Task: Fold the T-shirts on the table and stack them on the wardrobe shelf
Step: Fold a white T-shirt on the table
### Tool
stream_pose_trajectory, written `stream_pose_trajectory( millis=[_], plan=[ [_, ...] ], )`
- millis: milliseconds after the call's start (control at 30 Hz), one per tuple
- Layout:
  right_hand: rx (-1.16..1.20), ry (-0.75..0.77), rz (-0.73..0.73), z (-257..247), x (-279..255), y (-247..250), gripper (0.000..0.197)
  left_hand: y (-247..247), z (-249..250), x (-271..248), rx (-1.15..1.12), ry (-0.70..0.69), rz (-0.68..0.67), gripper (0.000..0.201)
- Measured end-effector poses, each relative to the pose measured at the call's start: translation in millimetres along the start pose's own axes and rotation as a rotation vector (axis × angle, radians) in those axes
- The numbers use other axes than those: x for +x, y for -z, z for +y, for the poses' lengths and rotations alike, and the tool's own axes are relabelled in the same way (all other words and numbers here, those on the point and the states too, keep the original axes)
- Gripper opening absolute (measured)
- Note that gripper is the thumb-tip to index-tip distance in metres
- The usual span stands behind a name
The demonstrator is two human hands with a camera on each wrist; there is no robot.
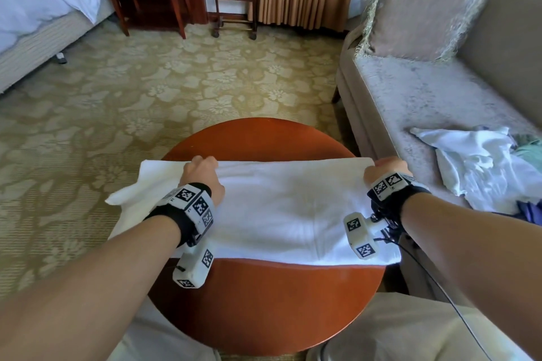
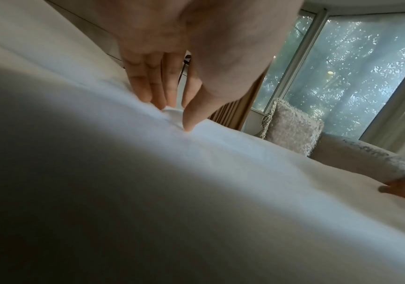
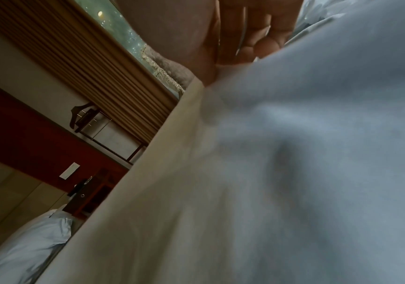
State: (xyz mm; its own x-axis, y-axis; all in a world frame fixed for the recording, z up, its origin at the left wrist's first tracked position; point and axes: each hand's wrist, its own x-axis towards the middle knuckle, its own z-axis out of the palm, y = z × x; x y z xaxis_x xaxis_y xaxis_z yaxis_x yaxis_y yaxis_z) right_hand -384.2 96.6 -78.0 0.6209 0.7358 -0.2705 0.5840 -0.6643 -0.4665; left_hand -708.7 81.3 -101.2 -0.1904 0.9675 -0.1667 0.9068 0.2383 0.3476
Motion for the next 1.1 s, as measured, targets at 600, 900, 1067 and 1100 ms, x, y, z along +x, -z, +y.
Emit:
stream_pose_trajectory(
  millis=[600, 900, 1067, 1100],
  plan=[
    [-0.440, 0.417, -0.365, -52.8, -135.4, -62.6, 0.084, 70.6, -78.6, -49.8, 0.049, 0.268, -0.247, 0.052],
    [-0.834, 0.609, -0.418, -6.5, -150.5, -66.1, 0.114, 57.8, -101.6, -73.9, 0.014, 0.293, -0.228, 0.071],
    [-0.706, 0.507, -0.408, -11.0, -138.5, -51.2, 0.112, 59.2, -110.1, -71.4, 0.038, 0.219, -0.243, 0.067],
    [-0.697, 0.494, -0.381, -16.2, -139.2, -51.5, 0.106, 57.8, -111.2, -72.3, 0.043, 0.197, -0.281, 0.064]
  ],
)
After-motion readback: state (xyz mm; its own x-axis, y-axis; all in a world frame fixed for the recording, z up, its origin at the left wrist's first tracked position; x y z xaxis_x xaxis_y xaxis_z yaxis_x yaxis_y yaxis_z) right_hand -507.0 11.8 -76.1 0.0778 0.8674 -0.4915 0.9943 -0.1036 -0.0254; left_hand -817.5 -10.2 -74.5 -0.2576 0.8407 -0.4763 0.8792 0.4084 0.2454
